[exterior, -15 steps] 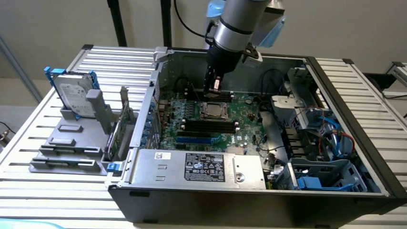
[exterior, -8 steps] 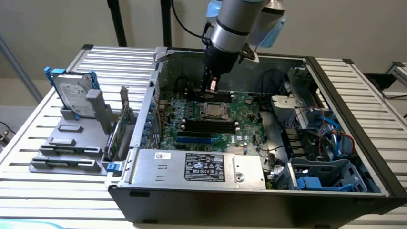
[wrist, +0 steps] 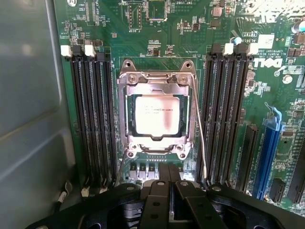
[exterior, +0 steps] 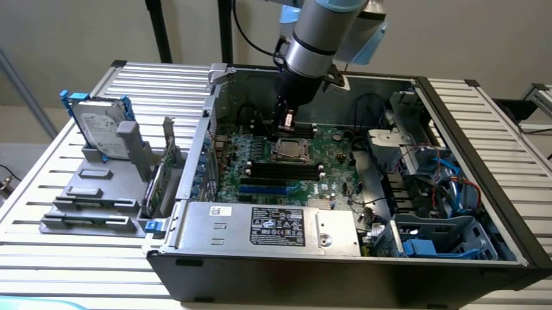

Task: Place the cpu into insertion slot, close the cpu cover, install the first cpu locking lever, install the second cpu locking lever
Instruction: 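Close the cpu cover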

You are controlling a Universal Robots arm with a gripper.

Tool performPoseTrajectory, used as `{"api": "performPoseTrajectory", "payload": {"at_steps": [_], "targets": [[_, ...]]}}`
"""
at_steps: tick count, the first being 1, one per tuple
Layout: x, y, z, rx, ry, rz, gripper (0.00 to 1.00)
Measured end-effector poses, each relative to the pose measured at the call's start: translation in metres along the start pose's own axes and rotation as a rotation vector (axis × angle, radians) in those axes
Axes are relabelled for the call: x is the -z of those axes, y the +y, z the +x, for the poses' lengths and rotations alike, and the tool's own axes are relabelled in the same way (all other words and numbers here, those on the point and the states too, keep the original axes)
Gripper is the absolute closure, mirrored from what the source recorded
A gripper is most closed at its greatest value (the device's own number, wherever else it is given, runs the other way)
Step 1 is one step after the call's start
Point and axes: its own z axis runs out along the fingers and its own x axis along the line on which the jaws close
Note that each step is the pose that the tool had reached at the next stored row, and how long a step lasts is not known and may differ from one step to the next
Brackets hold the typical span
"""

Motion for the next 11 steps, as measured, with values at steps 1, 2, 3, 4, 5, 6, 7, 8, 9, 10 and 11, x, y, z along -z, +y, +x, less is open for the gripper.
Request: {"api": "performPoseTrajectory", "payload": {"at_steps": [1, 2, 3, 4, 5, 6, 7, 8, 9, 10, 11], "targets": [[-0.0015, 0.0004, 0.0, 0.0, 0.0012, 0.0, 0.89], [-0.003, 0.0009, 0.0, 0.001, 0.0026, 0.0, 0.89], [-0.0043, 0.0012, 0.0, 0.001, 0.0045, 0.0001, 0.89], [-0.0056, 0.0016, 0.0, 0.002, 0.0067, 0.0001, 0.89], [-0.0067, 0.0019, 0.0, 0.002, 0.0092, 0.0002, 0.89], [-0.0079, 0.0021, 0.0, 0.003, 0.0115, 0.0003, 0.89], [-0.0091, 0.0024, 0.0, 0.003, 0.0137, 0.0003, 0.89], [-0.0103, 0.0027, 0.0, 0.004, 0.0161, 0.0004, 0.89], [-0.0116, 0.0031, 0.0, 0.004, 0.0184, 0.0004, 0.89], [-0.0128, 0.0034, 0.0, 0.005, 0.0204, 0.0004, 0.89], [-0.014, 0.0038, 0.0, 0.005, 0.0225, 0.0005, 0.89]]}}
